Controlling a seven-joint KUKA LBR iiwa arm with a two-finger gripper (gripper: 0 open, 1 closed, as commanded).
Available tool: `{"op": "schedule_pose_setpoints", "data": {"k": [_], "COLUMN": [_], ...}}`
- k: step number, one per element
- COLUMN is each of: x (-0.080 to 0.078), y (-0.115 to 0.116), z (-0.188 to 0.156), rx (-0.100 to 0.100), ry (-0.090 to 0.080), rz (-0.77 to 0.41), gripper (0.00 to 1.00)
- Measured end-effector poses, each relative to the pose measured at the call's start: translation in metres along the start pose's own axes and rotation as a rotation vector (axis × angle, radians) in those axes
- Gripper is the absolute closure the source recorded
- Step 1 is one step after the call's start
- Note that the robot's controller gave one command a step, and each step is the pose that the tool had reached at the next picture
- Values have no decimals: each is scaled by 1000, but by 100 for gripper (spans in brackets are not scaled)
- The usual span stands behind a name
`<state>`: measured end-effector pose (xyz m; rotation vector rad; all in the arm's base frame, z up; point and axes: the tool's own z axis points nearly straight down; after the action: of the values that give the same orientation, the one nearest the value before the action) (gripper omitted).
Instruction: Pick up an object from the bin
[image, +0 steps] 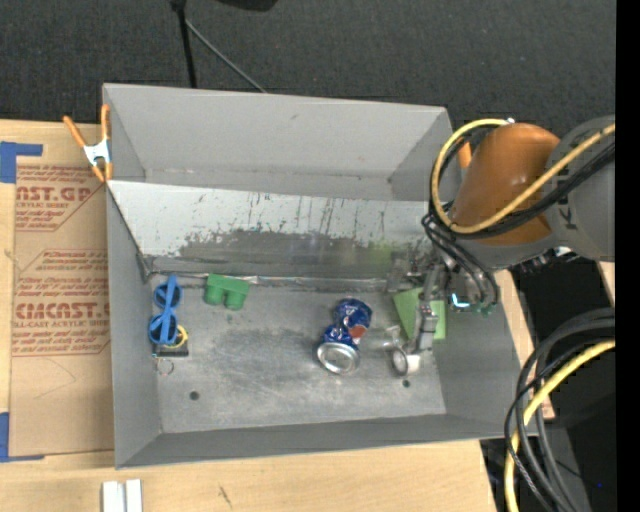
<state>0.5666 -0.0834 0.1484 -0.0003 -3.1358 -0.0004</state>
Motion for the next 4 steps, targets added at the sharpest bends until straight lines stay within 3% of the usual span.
{"op": "schedule_pose_setpoints", "data": {"k": [1,2,3,4], "x": [23,21,6,-15], "y": [-29,-30,-37,-8], "z": [77,74,-116,9], "rx": [-15,-9,4,-2], "ry": [4,-3,-18,-2], "rz": [-34,-36,-51,-185], "gripper": [0,100,100,100]}}
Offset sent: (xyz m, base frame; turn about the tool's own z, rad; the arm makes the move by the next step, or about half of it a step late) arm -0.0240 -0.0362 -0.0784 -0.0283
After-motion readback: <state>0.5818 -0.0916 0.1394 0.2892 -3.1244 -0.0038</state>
